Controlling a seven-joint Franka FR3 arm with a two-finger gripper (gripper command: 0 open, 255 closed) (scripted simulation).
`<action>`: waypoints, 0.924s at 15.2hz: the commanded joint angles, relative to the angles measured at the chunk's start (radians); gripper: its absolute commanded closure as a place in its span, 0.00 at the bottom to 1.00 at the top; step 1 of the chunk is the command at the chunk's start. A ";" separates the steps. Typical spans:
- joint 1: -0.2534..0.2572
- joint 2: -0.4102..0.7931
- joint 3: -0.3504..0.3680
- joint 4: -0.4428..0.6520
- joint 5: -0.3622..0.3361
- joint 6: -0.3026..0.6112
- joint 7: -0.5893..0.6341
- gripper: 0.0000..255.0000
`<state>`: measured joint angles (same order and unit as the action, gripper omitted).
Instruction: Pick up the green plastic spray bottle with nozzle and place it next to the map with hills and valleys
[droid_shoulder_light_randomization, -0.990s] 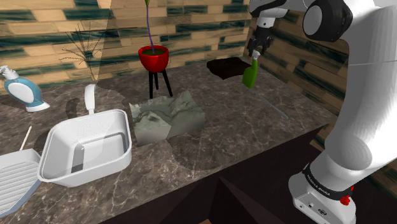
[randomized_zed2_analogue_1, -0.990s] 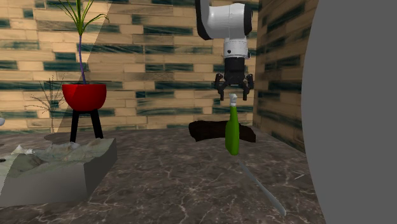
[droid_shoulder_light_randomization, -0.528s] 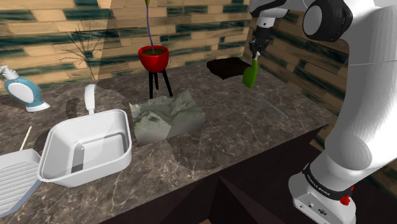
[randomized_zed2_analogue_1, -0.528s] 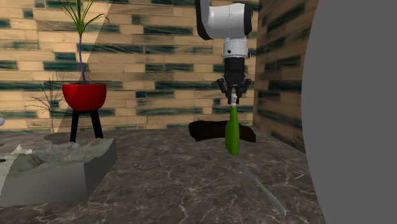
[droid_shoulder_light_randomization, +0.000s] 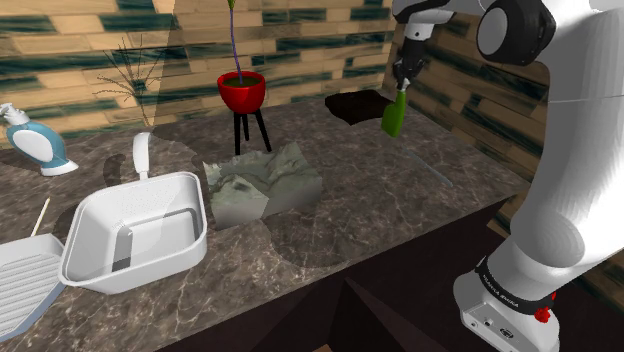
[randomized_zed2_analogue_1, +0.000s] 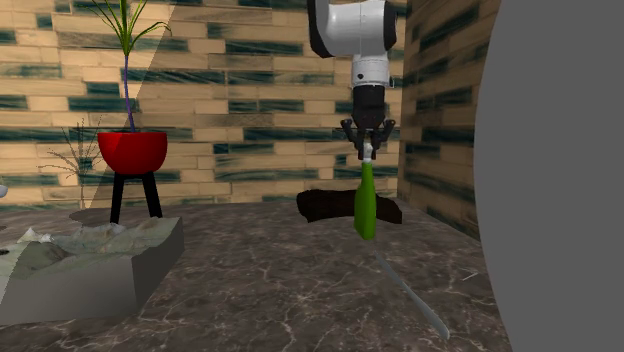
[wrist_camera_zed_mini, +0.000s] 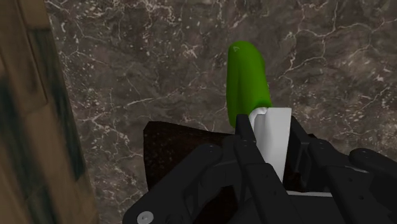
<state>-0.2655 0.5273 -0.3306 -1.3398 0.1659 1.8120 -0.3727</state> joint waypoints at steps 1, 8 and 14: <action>-0.002 -0.001 -0.001 0.024 -0.001 -0.025 0.001 1.00; -0.011 -0.001 -0.003 0.120 -0.003 -0.120 0.006 1.00; -0.025 0.013 -0.003 0.225 0.000 -0.209 0.009 1.00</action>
<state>-0.2860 0.5324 -0.3342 -1.1420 0.1639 1.6217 -0.3639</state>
